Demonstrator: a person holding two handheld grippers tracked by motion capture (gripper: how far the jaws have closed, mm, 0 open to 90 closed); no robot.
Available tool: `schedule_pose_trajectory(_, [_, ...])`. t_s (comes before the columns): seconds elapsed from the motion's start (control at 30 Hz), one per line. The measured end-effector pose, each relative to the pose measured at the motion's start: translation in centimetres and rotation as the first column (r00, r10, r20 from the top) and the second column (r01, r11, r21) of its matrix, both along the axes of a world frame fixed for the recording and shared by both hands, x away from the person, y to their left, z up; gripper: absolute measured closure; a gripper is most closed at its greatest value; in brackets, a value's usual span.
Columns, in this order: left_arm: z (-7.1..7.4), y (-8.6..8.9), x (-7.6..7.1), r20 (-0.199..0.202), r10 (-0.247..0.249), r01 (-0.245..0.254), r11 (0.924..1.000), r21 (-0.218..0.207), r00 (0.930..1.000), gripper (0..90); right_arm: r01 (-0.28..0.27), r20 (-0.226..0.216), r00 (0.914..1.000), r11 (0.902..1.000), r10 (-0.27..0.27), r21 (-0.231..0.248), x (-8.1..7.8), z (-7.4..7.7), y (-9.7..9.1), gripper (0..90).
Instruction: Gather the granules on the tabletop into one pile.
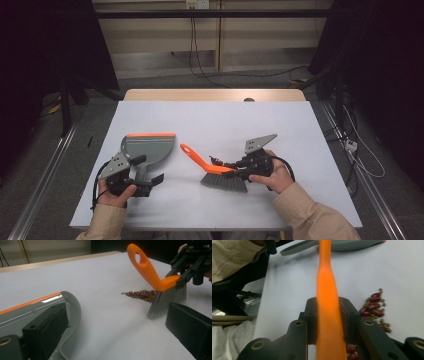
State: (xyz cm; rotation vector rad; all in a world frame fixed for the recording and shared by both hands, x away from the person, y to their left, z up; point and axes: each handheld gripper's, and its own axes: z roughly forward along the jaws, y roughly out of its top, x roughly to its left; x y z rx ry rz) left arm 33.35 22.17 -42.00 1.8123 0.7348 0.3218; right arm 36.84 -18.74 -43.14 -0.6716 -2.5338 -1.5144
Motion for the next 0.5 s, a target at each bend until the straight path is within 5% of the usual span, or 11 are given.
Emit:
schedule_pose_trajectory(0.3, [-0.2,0.1,0.2,-0.009,0.003,-0.003,1.0,-0.004,1.0,4.3,0.034,0.045,0.9984,0.9994,-0.034,0.009,2.4,-0.2,-0.4,71.4])
schedule_pose_trajectory(0.5, [-0.3,0.4,0.2,-0.011,0.006,-0.006,0.9999,-0.01,0.9999,4.3,0.036,0.036,0.9986,0.9987,-0.037,0.037,3.2,0.1,0.1,71.4])
